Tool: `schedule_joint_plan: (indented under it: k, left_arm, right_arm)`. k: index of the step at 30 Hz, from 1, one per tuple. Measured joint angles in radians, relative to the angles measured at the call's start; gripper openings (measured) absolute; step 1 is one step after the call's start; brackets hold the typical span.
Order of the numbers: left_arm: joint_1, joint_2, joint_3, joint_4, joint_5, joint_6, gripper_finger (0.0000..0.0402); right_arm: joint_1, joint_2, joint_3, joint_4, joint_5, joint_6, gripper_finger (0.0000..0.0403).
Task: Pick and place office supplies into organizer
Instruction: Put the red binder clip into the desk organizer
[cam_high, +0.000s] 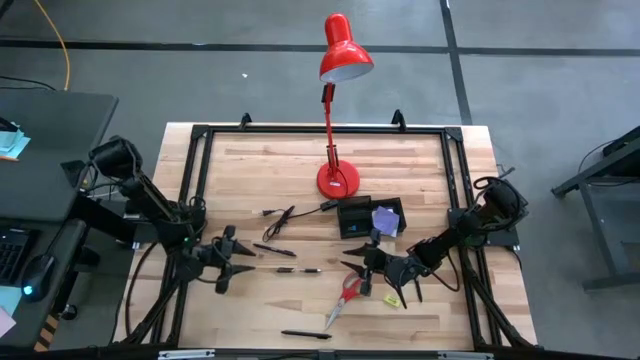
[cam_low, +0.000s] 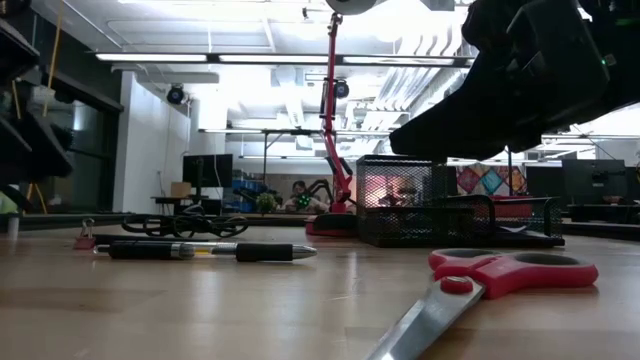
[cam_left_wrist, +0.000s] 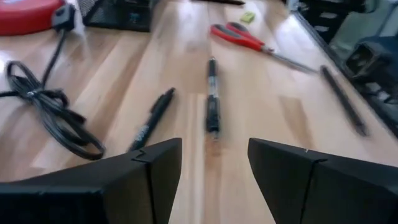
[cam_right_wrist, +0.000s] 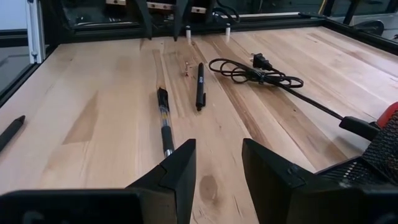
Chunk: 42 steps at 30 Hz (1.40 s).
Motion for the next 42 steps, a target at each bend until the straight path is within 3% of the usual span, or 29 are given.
schedule_joint_plan:
  k: [17,35,42]
  left_arm:
    - [0.169,0.010,0.001,-0.109,0.120,0.019,0.0177]
    - [0.166,0.023,0.002,-0.137,0.129,0.001,0.0177]
    - [0.167,0.098,0.018,-0.117,0.125,-0.002,0.0177]
  right_arm:
    - [0.000,0.000,0.000,0.000,0.000,0.008,0.0124]
    - [0.000,0.000,0.000,-0.003,0.000,0.008,0.0124]
    - [0.000,0.000,0.000,-0.009,0.000,0.008,0.0124]
